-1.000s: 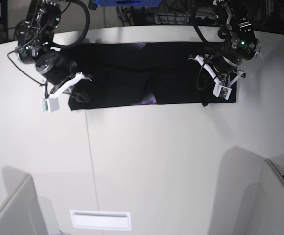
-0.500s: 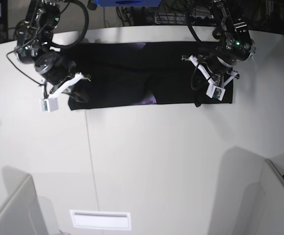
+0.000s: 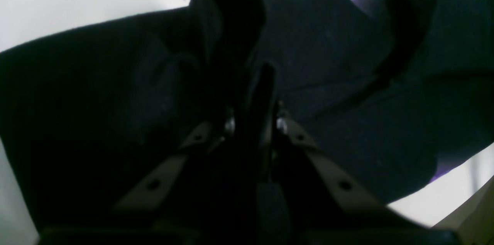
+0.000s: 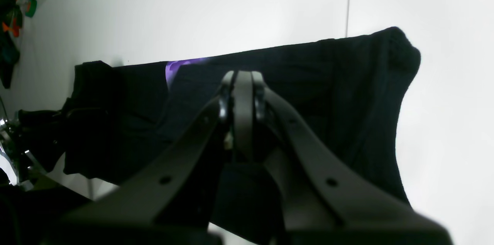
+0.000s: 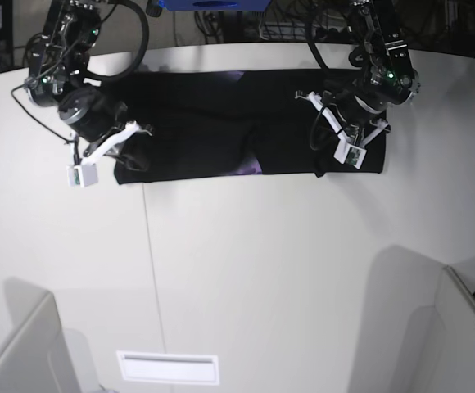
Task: Fold the T-shirt properly
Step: 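Move the left gripper to the strip's middle and grasp the fabric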
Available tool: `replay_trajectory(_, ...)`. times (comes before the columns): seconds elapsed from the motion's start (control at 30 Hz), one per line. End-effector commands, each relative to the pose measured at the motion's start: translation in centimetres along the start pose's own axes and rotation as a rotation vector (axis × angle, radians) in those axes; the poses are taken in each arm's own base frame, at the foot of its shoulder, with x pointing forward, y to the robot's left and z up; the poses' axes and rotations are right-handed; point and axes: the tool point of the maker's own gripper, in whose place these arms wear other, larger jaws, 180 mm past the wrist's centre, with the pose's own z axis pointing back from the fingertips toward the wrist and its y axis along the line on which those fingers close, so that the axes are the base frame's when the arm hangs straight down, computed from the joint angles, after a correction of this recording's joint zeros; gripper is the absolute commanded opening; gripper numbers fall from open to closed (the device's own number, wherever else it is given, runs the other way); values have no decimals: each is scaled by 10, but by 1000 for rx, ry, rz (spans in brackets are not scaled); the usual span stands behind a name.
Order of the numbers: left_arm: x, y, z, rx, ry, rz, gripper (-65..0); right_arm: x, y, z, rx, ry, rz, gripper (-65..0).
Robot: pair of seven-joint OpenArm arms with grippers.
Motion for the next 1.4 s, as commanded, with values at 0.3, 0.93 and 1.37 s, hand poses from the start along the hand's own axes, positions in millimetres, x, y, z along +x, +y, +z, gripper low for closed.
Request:
replay_trajectory(0.3, 13, -2, 2, -10, -47, -1, -650, 12, 5, 2, 19, -45, 12, -650)
replay_trajectory(0.93, 13, -3, 2, -13, -48, -2, -650, 12, 5, 2, 19, -45, 11, -650)
replay_trajectory(1.37, 25, -80, -17, -210, -38, -153, -311, 14, 3, 3, 13, -54, 6, -650)
